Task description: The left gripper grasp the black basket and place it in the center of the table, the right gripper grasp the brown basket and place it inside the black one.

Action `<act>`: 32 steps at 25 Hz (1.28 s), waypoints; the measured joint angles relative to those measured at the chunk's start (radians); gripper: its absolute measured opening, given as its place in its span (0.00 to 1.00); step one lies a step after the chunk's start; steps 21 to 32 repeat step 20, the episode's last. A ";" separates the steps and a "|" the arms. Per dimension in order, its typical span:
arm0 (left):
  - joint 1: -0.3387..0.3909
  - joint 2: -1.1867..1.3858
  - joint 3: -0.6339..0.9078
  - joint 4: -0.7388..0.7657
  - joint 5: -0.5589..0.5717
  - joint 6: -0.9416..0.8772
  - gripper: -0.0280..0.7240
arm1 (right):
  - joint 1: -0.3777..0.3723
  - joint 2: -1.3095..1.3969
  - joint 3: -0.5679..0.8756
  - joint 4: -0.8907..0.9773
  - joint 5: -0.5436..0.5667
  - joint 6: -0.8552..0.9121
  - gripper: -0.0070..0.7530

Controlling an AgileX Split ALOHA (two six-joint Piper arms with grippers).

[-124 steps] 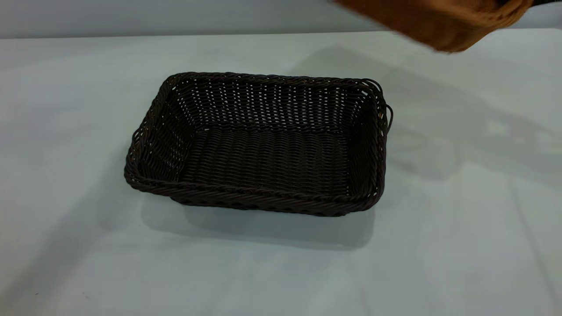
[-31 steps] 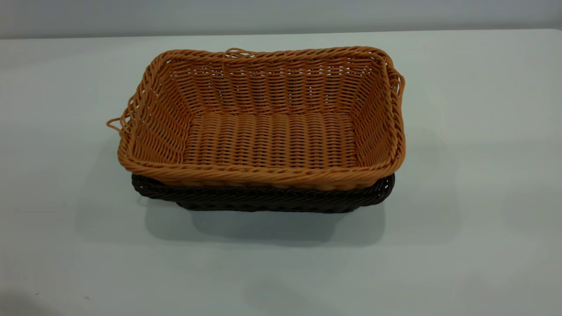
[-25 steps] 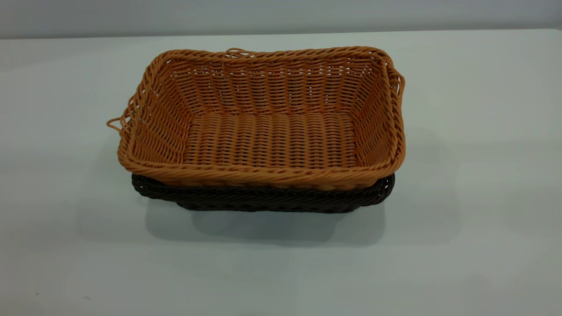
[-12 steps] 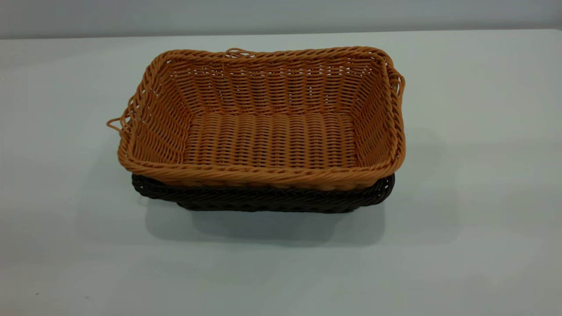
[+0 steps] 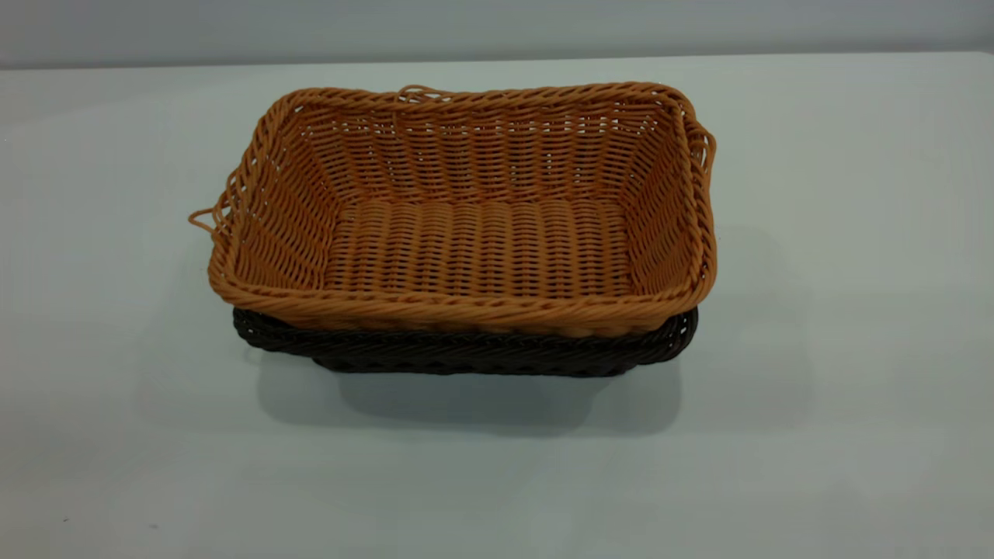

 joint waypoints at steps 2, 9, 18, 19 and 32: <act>0.053 0.000 0.000 0.000 0.000 0.000 0.53 | -0.005 0.000 0.000 0.004 0.000 0.000 0.74; 0.102 0.000 0.000 0.000 0.002 0.000 0.53 | -0.006 0.000 0.000 0.009 0.000 0.000 0.74; 0.102 0.000 0.000 0.000 0.002 0.000 0.53 | -0.006 0.000 0.000 0.012 0.000 0.000 0.74; 0.102 0.000 0.000 0.000 0.002 0.000 0.53 | -0.006 0.000 0.000 0.012 0.000 0.000 0.74; 0.102 0.000 0.000 0.000 0.002 0.000 0.53 | -0.006 0.000 0.000 0.012 0.000 0.000 0.74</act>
